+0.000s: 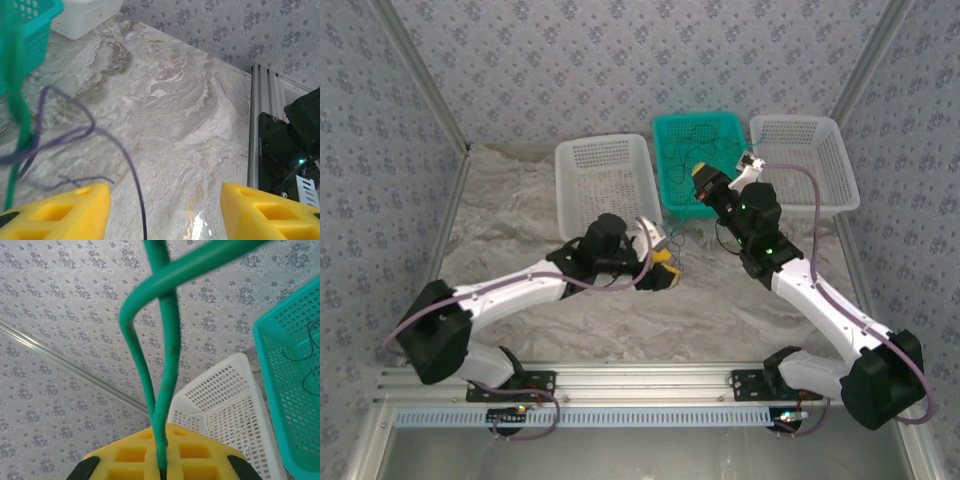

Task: Untangle the cables
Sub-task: Untie the cable.

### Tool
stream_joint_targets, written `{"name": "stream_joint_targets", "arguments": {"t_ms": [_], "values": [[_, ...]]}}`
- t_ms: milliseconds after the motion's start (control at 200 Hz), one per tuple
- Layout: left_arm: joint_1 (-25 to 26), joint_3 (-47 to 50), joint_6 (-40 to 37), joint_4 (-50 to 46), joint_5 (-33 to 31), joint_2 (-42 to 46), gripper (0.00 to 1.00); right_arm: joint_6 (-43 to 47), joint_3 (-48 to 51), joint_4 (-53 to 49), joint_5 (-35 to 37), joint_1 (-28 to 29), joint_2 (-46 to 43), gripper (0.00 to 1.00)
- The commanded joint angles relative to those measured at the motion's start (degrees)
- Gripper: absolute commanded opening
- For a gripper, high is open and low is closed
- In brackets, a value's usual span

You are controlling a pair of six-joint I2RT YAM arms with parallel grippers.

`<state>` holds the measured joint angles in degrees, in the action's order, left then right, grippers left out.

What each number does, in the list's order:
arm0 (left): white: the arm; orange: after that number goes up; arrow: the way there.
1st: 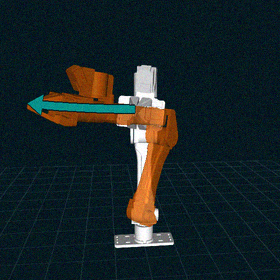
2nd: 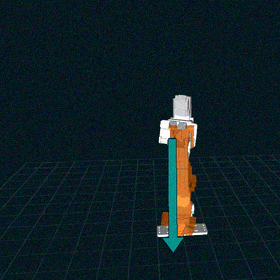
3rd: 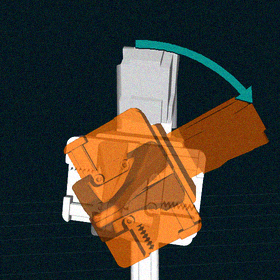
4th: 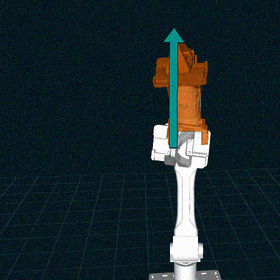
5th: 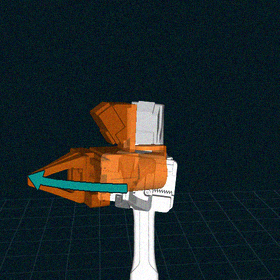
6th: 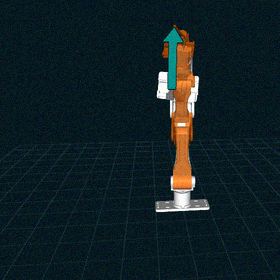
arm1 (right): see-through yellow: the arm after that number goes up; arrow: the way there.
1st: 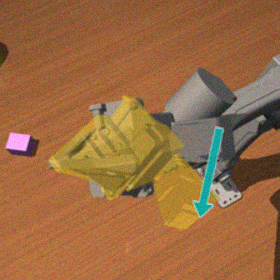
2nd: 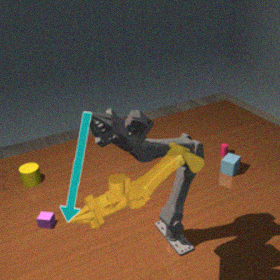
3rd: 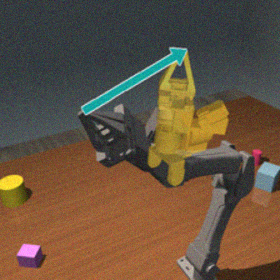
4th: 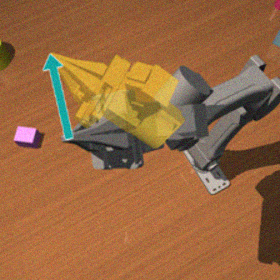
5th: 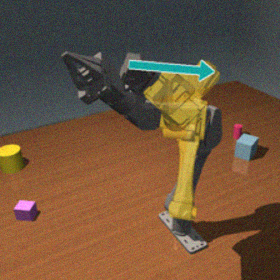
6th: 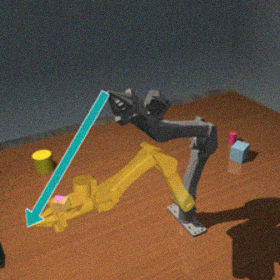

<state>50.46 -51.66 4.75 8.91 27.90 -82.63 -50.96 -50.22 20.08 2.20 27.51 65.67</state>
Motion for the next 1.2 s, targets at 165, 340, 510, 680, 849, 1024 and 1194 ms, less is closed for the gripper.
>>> {"name": "stream_joint_targets", "arguments": {"t_ms": [165,340,510,680,849,1024,1194], "values": [[1.23,-2.11,-2.42,4.22,-0.40,-6.55,0.08,-0.26,-1.68,-1.97,2.31,-0.75,-1.95,0.00],[1.22,1.73,-1.80,5.50,-3.65,-2.38,0.00,-0.97,-0.30,-2.55,2.37,-3.37,-2.97,0.00],[1.14,4.18,-1.17,4.28,-5.52,2.95,0.00,1.68,1.34,-6.93,3.65,-10.51,-7.21,0.00],[-0.61,8.79,0.93,3.59,-9.25,11.03,0.00,3.47,3.81,-14.58,4.89,-20.33,-15.09,0.00],[-5.62,11.66,3.06,2.24,-8.96,21.32,0.00,3.49,5.72,-21.09,4.94,-29.01,-21.74,0.00],[-10.27,9.49,2.00,-1.40,-10.05,29.27,0.00,1.19,6.54,-27.51,7.83,-35.33,-26.11,0.00],[-15.11,3.93,2.81,-2.30,-12.43,31.09,0.00,-1.69,7.05,-30.93,7.73,-39.75,-28.04,0.00]]}}
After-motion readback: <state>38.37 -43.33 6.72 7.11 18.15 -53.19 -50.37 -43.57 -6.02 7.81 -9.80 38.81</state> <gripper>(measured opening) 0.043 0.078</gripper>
